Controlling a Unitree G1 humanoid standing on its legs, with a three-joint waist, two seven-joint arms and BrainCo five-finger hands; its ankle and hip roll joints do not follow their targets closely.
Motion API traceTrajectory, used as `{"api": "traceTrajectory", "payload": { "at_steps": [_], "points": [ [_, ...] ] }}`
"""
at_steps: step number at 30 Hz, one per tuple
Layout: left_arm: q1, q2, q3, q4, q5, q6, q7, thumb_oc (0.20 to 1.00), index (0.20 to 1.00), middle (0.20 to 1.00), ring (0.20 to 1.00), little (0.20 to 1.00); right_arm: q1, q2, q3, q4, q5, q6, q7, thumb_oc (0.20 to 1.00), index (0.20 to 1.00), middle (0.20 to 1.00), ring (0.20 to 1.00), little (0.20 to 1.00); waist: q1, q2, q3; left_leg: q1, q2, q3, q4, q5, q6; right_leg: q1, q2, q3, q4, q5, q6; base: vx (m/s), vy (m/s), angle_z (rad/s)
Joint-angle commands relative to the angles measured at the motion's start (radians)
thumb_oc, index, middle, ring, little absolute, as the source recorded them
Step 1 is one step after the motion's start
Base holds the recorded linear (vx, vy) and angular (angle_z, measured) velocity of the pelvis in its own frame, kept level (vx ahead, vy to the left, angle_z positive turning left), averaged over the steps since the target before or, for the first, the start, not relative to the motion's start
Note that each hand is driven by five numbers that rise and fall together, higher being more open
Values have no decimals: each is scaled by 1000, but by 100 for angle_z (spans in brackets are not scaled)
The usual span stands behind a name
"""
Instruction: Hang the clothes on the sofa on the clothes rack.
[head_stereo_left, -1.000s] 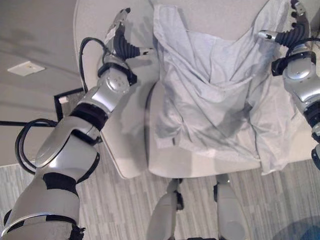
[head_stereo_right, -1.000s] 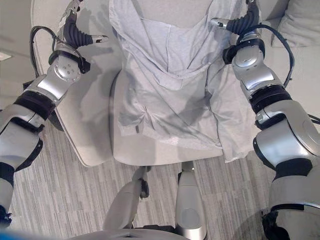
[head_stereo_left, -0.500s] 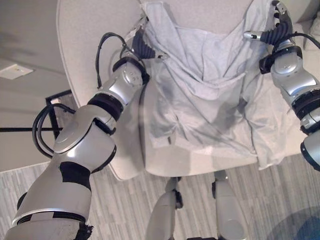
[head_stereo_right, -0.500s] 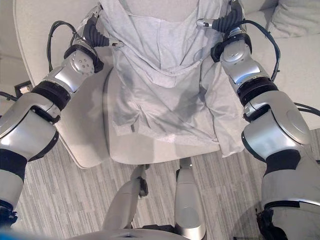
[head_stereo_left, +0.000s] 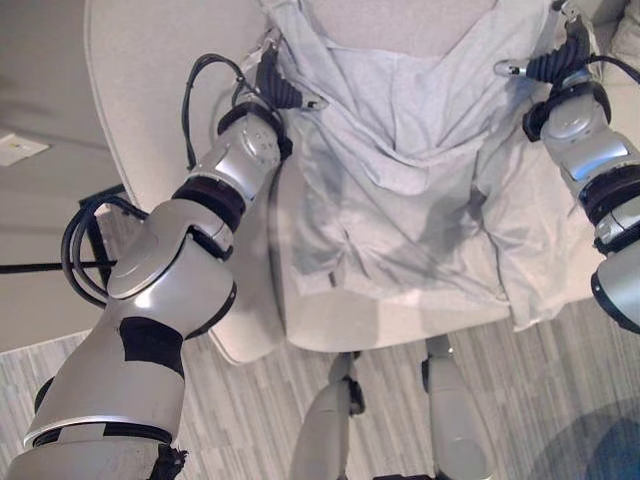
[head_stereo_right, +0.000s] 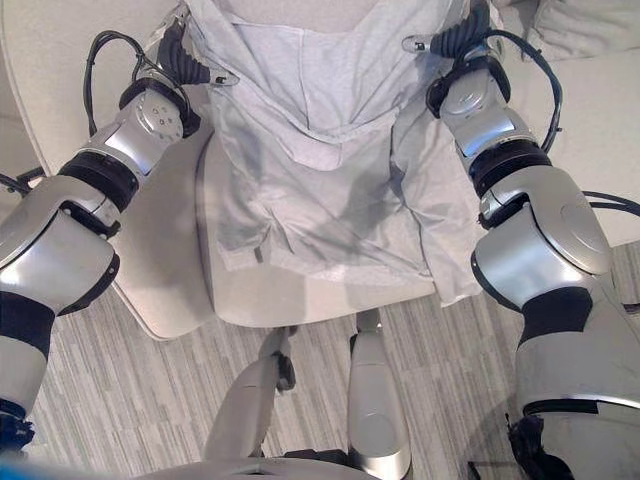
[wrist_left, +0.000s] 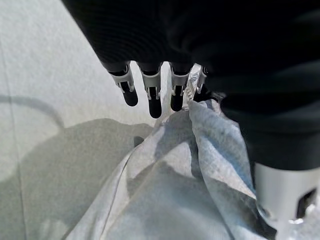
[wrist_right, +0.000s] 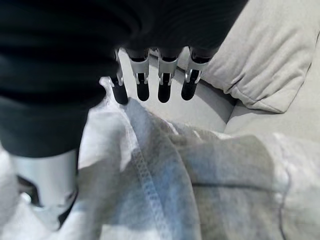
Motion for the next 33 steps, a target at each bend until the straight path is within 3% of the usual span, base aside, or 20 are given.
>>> {"api": "traceTrajectory", "payload": {
  "at_steps": [1,19,33],
  "points": [
    [-153,43,-43,109,14,-11,17,1000,1000,1000,1000,1000,-163,23,21,99,-35,-25,-33,1000,1000,1000,1000,1000,8,-27,25,28,15,-87,6,-6,-65,-29,28,-41,86,-67,51,0,0,0],
    [-168,25,-38,77,-36,-36,14,1000,1000,1000,1000,1000,-165,43,43,84,67,-53,20,1000,1000,1000,1000,1000,14,-42,22,23,20,-92,6,-4,-68,-37,37,-48,92,-71,44,0,0,0],
    [-170,-18,-33,50,-84,-54,-8,1000,1000,1000,1000,1000,-160,62,61,85,40,-48,26,1000,1000,1000,1000,1000,20,-45,24,20,21,-99,6,0,-69,-36,41,-52,95,-72,41,0,0,0]
  ]
}}
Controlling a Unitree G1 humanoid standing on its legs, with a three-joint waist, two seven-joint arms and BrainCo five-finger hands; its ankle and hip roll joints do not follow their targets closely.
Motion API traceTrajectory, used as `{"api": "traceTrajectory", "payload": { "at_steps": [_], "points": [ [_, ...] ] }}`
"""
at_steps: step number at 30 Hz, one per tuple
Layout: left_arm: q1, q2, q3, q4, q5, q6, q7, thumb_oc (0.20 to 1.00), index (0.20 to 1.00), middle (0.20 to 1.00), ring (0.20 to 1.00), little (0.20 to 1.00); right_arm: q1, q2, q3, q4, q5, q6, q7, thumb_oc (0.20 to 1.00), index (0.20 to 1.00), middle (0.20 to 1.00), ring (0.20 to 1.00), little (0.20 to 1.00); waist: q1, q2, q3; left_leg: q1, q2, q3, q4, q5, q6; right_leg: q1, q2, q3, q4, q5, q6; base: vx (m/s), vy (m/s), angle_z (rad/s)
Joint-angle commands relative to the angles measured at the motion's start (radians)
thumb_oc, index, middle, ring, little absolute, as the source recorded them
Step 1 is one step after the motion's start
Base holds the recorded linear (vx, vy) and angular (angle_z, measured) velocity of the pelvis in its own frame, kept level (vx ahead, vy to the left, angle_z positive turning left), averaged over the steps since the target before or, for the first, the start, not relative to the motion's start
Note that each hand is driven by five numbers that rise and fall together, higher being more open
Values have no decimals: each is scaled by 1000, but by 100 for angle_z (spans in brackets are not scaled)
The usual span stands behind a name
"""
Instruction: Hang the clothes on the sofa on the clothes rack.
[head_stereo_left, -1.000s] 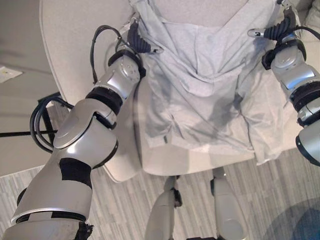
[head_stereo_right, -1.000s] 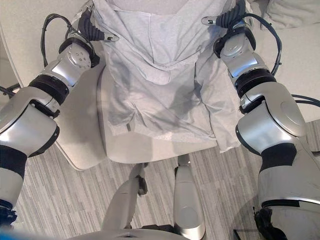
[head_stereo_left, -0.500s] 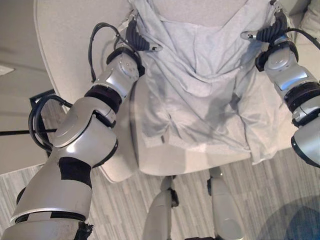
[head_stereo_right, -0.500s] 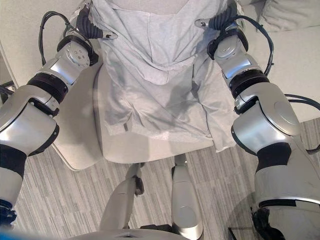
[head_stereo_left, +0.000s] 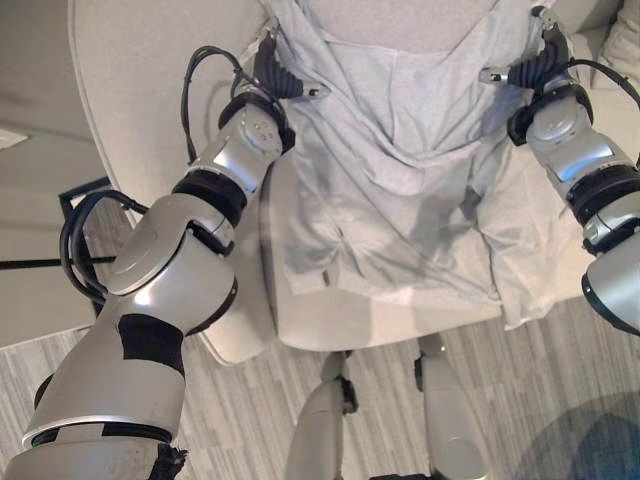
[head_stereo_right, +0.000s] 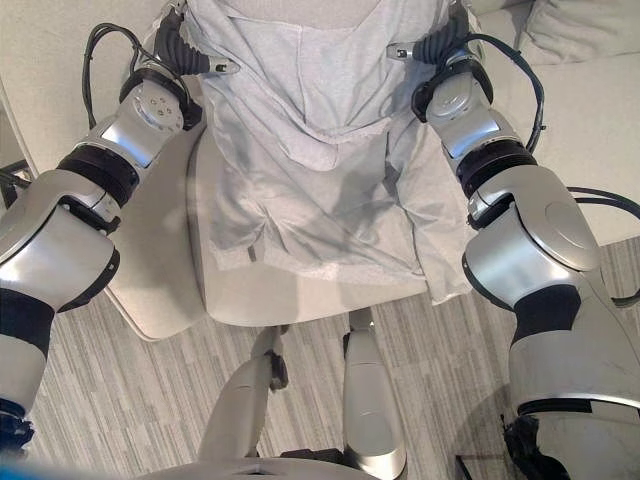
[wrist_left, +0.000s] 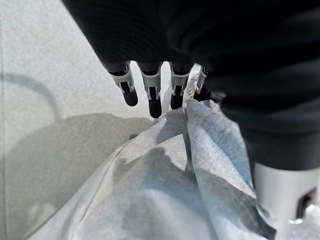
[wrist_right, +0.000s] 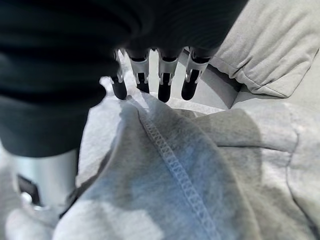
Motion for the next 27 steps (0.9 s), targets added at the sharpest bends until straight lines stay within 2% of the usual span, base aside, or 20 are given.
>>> {"api": "traceTrajectory", "payload": {
  "at_steps": [1,6,14,20,21,22,23,27],
  "points": [
    [-158,-17,-35,64,3,-49,-4,1000,1000,1000,1000,1000,-163,30,18,103,-10,-40,-13,1000,1000,1000,1000,1000,22,-9,25,24,20,-99,6,1,-69,-31,40,-53,94,-73,41,0,0,0],
    [-171,-38,-43,76,25,-41,4,1000,1000,1000,1000,1000,-177,52,15,147,-36,-22,-24,1000,1000,1000,1000,1000,23,-6,29,19,21,-100,6,4,-69,-37,40,-54,97,-72,41,0,0,0],
    [-198,-103,-51,87,73,-17,42,1000,1000,1000,1000,1000,-220,116,27,237,-179,44,-104,1000,1000,1000,1000,1000,33,15,34,6,18,-103,6,9,-68,-45,39,-56,102,-73,41,0,0,0],
    [-200,-123,-45,84,80,-14,57,1000,1000,1000,1000,1000,-220,137,27,237,-177,49,-112,1000,1000,1000,1000,1000,37,19,33,2,15,-109,6,11,-67,-49,39,-57,105,-75,41,0,-5,4],
    [-201,-125,-44,84,78,-15,57,821,821,821,821,821,-218,138,27,238,-168,48,-109,1000,1000,1000,1000,1000,37,19,32,0,14,-110,6,12,-66,-49,39,-58,104,-75,40,-5,-12,7],
    [-203,-129,-46,85,76,-16,56,304,304,304,304,304,-217,138,29,241,-166,49,-101,514,514,514,514,514,38,19,32,-1,13,-111,6,13,-66,-49,39,-58,103,-74,40,-6,-9,7],
    [-205,-130,-48,85,75,-16,54,200,200,200,200,200,-216,137,31,240,-162,49,-98,200,200,200,200,200,39,19,32,-2,13,-111,6,13,-67,-50,39,-59,103,-74,40,-3,-12,7],
    [-208,-128,-47,81,68,-22,48,200,200,200,200,200,-215,128,36,235,-129,38,-76,200,200,200,200,200,39,14,32,0,14,-113,6,14,-67,-47,40,-59,101,-72,40,-1,-4,2]
  ]
}}
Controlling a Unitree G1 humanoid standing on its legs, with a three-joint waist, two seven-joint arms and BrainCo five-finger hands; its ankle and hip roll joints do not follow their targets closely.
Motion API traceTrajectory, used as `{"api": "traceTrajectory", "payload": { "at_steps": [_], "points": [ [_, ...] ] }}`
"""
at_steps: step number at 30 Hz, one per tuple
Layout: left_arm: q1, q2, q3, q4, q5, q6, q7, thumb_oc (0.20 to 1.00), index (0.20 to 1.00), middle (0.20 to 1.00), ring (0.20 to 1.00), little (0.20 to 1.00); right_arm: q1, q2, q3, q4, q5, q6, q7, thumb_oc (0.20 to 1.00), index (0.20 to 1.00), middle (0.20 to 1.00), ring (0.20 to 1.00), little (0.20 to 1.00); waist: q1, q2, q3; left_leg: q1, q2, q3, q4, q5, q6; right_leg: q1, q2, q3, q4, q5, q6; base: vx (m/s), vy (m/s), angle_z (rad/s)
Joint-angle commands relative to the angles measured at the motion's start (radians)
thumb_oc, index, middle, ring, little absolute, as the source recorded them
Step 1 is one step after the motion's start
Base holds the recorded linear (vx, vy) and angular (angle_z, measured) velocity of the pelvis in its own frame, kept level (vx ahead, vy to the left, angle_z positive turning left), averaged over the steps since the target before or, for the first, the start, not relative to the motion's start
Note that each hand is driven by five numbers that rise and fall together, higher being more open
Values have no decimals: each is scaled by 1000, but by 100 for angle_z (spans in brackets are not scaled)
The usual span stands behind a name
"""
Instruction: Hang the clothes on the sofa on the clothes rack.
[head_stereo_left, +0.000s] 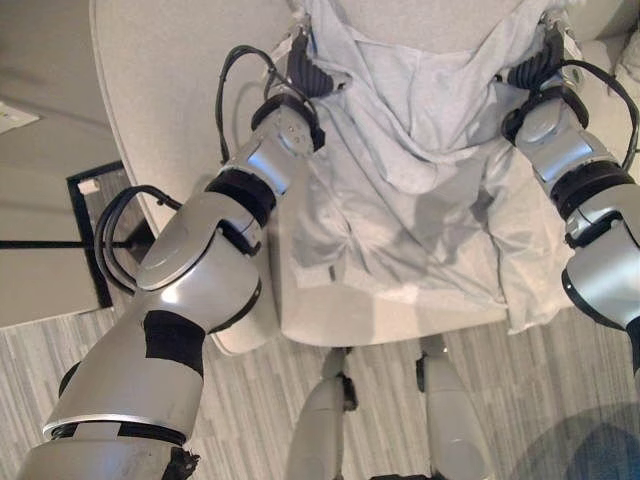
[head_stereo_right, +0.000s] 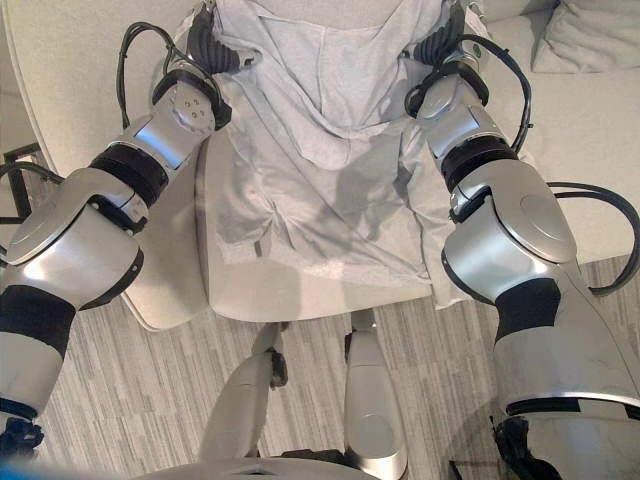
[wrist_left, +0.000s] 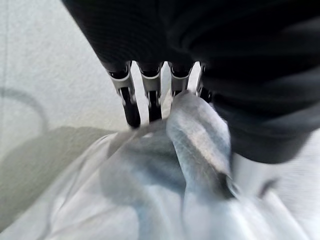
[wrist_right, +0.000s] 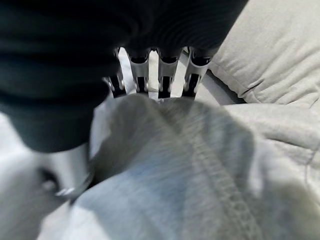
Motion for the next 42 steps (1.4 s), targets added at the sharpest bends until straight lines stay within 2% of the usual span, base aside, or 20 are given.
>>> {"api": "traceTrajectory", "payload": {
  "at_steps": [1,10,12,13,16,17,18,20,25,28,29,32,35,37,41,42],
  "points": [
    [-167,-26,-43,75,52,-45,-13,200,200,200,200,200,-170,38,34,104,34,-44,18,200,200,200,200,200,12,11,32,17,15,-85,6,-2,-63,-45,43,-33,102,-77,44,0,0,0],
    [-148,22,-37,47,34,-59,-17,200,200,200,200,200,-131,-15,-19,0,144,-97,11,200,200,200,200,200,8,-1,31,33,17,-83,6,-8,-60,-31,45,-31,104,-81,45,0,0,0],
    [-125,49,-18,9,17,-71,-9,200,200,200,200,200,-78,-39,-66,-98,192,-139,-18,200,200,200,200,200,7,-3,26,41,20,-81,6,-11,-60,-20,45,-29,101,-83,46,0,0,0],
    [-98,71,2,-27,10,-79,1,200,200,200,200,200,-26,-63,-116,-208,203,-171,-60,200,200,200,200,200,3,-3,23,49,23,-78,6,-15,-59,-10,43,-29,98,-86,47,0,0,0],
    [-46,105,56,-123,17,-94,33,200,200,200,200,200,92,-107,-219,-420,129,-205,-140,200,200,200,200,200,4,-2,12,58,25,-79,6,-21,-53,5,39,-29,99,-94,48,0,1,-1],
    [-45,105,56,-123,17,-93,33,200,200,200,200,200,93,-107,-220,-420,129,-205,-140,200,200,200,200,200,4,-2,11,57,25,-79,6,-20,-53,4,39,-29,98,-94,48,4,-7,-5],
    [27,128,133,-226,48,-110,82,200,200,200,200,200,254,-144,-360,-653,-4,-230,-235,200,200,200,200,200,3,3,0,83,29,-81,6,-36,-49,34,38,-30,100,-108,49,38,-11,-3],
    [60,139,166,-269,59,-117,107,200,200,200,200,200,315,-154,-411,-724,-56,-235,-263,200,200,200,200,200,3,4,-7,93,30,-83,6,-40,-49,46,38,-31,101,-114,50,20,-7,1],
    [266,200,344,-520,156,-147,192,200,200,200,200,200,643,-147,-672,-1051,-292,-246,-329,200,200,200,200,200,10,-2,-47,158,42,-84,6,-73,-46,126,38,-43,87,-142,51,35,-10,6],
    [405,223,455,-653,205,-150,230,200,200,200,200,200,810,-113,-776,-1183,-372,-244,-316,200,200,200,200,200,18,-20,-83,194,48,-84,6,-81,-42,175,33,-54,66,-138,52,67,4,13],
    [507,242,532,-743,249,-150,247,200,200,200,200,200,899,-95,-826,-1251,-418,-242,-298,200,200,200,200,200,26,-27,-113,226,51,-80,6,-95,-40,212,33,-61,51,-142,55,71,37,11],
    [607,256,596,-818,290,-151,253,200,200,200,200,200,970,-87,-855,-1302,-460,-237,-272,200,200,200,200,200,36,-35,-148,261,54,-79,6,-110,-36,250,29,-69,37,-144,59,70,79,14],
    [753,252,705,-922,327,-154,251,200,200,200,200,200,1048,-78,-912,-1362,-511,-228,-240,200,200,200,200,200,55,-51,-223,319,48,-78,6,-142,-28,315,14,-82,16,-148,70,81,174,8],
    [818,257,751,-958,346,-158,249,200,200,200,200,200,1070,-76,-923,-1371,-523,-227,-216,200,200,200,200,200,70,-63,-261,341,42,-78,6,-154,-22,338,1,-87,13,-150,77,37,201,11],
    [876,270,789,-994,358,-158,245,200,200,200,200,200,1086,-67,-931,-1386,-512,-230,-191,200,200,200,200,200,81,-74,-295,363,30,-80,6,-166,-10,356,-13,-91,13,-149,86,18,184,13],
    [910,271,809,-1012,370,-157,235,200,200,200,200,200,1097,-69,-932,-1402,-539,-222,-163,200,200,200,200,200,94,-84,-326,385,12,-86,7,-176,3,370,-34,-96,13,-142,98,14,279,7]
  ]
}}
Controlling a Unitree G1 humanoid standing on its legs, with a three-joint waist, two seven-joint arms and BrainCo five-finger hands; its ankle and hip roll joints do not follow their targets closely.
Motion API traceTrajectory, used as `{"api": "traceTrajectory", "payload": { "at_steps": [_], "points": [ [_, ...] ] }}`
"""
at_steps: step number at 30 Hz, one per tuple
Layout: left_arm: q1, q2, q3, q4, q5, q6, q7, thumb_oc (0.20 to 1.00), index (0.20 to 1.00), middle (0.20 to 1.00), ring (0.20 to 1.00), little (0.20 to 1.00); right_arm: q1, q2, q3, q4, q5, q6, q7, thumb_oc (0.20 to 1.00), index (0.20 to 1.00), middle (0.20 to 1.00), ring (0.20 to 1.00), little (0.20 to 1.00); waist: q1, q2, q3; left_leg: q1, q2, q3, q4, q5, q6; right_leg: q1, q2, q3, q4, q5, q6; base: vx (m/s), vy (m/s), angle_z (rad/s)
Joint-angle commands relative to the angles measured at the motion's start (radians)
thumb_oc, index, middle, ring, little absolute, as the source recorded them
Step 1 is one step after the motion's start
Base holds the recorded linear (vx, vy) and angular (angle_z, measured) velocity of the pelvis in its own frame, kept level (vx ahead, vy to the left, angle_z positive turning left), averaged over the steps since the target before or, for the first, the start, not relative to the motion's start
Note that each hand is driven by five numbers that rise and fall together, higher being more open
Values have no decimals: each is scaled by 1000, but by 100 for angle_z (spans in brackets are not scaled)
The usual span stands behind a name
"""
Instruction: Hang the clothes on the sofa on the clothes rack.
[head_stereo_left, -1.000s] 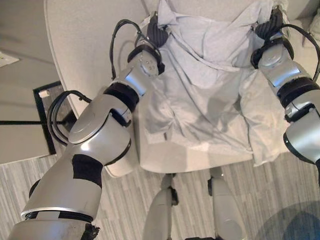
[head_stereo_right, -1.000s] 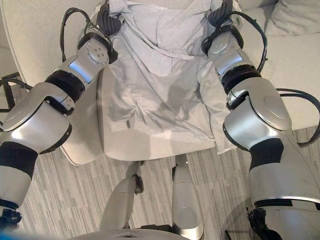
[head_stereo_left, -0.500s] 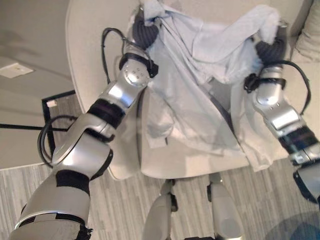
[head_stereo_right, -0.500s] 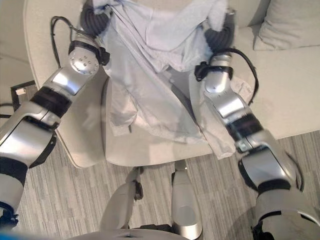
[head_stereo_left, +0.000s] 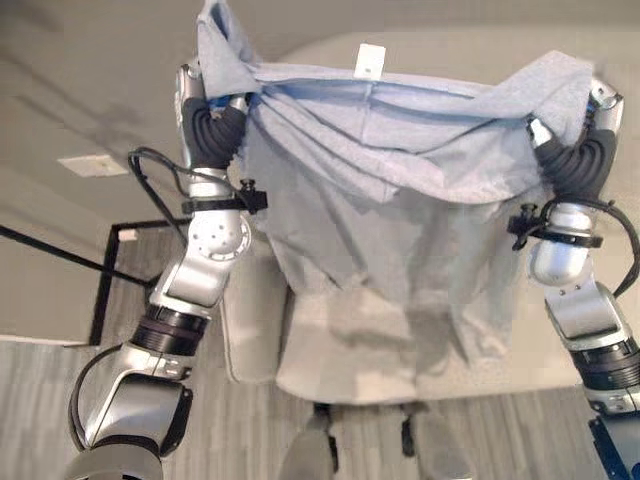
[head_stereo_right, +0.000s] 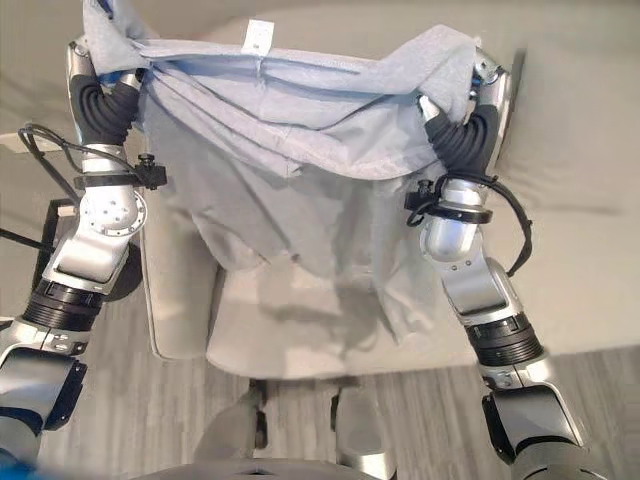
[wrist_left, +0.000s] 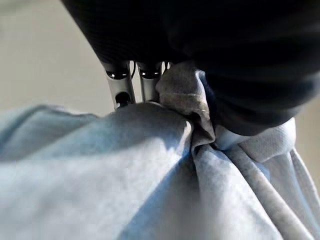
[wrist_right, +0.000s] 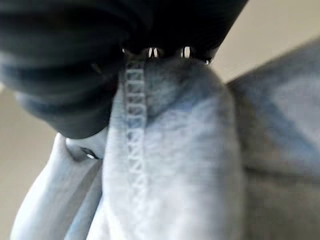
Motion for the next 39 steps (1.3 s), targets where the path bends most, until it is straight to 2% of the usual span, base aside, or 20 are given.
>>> {"api": "traceTrajectory", "payload": {
  "at_steps": [1,5,6,7,8,9,12,15,16,20,24,25,27,28,29,34,35,36,38,39],
  "points": [
    [47,44,85,73,21,-17,61,200,200,200,200,200,61,-25,-101,10,-27,-16,9,200,200,200,200,200,37,37,-178,90,-37,-10,8,-132,41,27,-62,-13,16,-62,114,-14,396,8],
    [83,70,110,35,38,-18,29,200,200,200,200,200,36,-4,-84,10,-54,7,55,200,200,200,200,200,70,18,-204,122,-103,-38,9,-141,85,29,-119,-9,64,-48,144,-69,295,10],
    [84,71,112,34,39,-18,29,200,200,200,200,200,34,-4,-82,11,-55,7,55,200,200,200,200,200,69,17,-202,124,-105,-37,9,-140,86,27,-121,-7,70,-51,145,-120,289,13],
    [89,76,116,14,46,-19,20,200,200,200,200,200,10,-1,-63,16,-66,18,72,200,200,200,200,200,82,22,-191,130,-107,-46,12,-129,100,14,-113,1,164,-79,133,-145,211,10],
    [94,80,120,10,44,-21,11,200,200,200,200,200,-1,-4,-56,20,-61,21,81,200,200,200,200,200,90,25,-187,130,-113,-56,12,-120,106,11,-91,11,216,-116,119,-140,201,12],
    [95,80,122,9,44,-20,10,200,200,200,200,200,-3,-4,-56,22,-60,21,82,200,200,200,200,200,89,25,-185,133,-112,-57,12,-121,106,8,-91,11,229,-125,117,-58,111,15],
    [108,85,131,5,29,-17,-1,200,200,200,200,200,-30,-23,-38,35,-49,26,107,200,200,200,200,200,111,16,-197,130,-133,-91,12,-105,117,51,-8,14,298,-223,77,-50,81,19],
    [126,75,150,9,23,-15,-6,200,200,200,200,200,-45,-28,-35,44,-52,27,118,200,200,200,200,200,151,-13,-223,108,-159,-122,12,-83,114,110,69,6,262,-277,38,-42,-9,43],
    [161,65,177,-2,26,-19,-8,200,200,200,200,200,-57,-22,-30,59,-51,26,113,200,200,200,200,200,179,-32,-233,98,-175,-150,10,-59,101,132,83,24,186,-256,23,-28,-59,73],
    [214,50,220,-26,22,-26,5,200,200,200,200,200,-70,-20,-6,64,-50,18,127,200,200,200,200,200,200,-36,-243,85,-186,-184,8,-47,84,166,95,52,72,-205,26,-3,-40,48],
    [241,20,222,-34,18,-27,5,200,200,200,200,200,-52,-20,4,68,-50,22,142,200,200,200,200,200,218,-29,-229,63,-196,-226,29,-37,78,195,84,8,29,-182,28,-13,-4,50],
    [237,11,218,-33,18,-30,4,200,200,200,200,200,-46,-26,-1,70,-53,22,139,200,200,200,200,200,217,-27,-217,43,-193,-212,53,-35,68,199,74,-13,26,-182,32,-65,57,50],
    [231,1,207,-31,16,-33,3,200,200,200,200,200,-43,-43,-3,72,-56,25,135,200,200,200,200,200,206,-23,-202,14,-175,-166,85,-51,58,213,55,-57,19,-186,39,-19,64,70],
    [231,1,206,-30,16,-33,3,200,200,200,200,200,-44,-44,-3,72,-55,25,135,200,200,200,200,200,205,-23,-202,13,-176,-166,90,-55,58,215,55,-58,17,-187,39,4,111,68],
    [237,5,216,-30,17,-35,6,200,200,200,200,200,-49,-54,-1,70,-58,24,135,200,200,200,200,200,201,-23,-199,-6,-142,-136,93,-56,49,218,37,-74,15,-183,46,-10,118,52],
    [267,18,244,-39,7,-36,21,200,200,200,200,200,-44,-50,-10,67,-48,23,123,200,200,200,200,200,194,-38,-184,-41,-9,-101,64,-32,26,201,-11,-69,27,-199,59,-19,176,11],
    [266,19,244,-39,7,-36,22,200,200,200,200,200,-44,-50,-10,67,-48,22,122,200,200,200,200,200,195,-37,-185,-39,-7,-101,61,-31,24,200,-9,-68,29,-200,58,28,255,-2],
    [269,13,245,-35,3,-40,33,200,200,200,200,200,-32,-53,-23,65,-53,25,112,200,200,200,200,200,191,-28,-185,-32,57,-104,28,-11,3,204,-21,-67,30,-213,67,61,274,5],
    [278,7,242,-34,3,-42,35,200,200,200,200,200,-6,-66,-50,59,-60,28,108,200,200,200,200,200,180,-7,-191,-27,94,-106,12,-3,-22,214,-34,-74,30,-217,76,82,331,9],
    [278,6,242,-34,3,-42,35,200,200,200,200,200,-5,-66,-51,58,-60,28,108,200,200,200,200,200,180,-7,-191,-27,95,-106,12,-3,-23,214,-34,-74,30,-217,76,78,309,-1]
  ]
}}
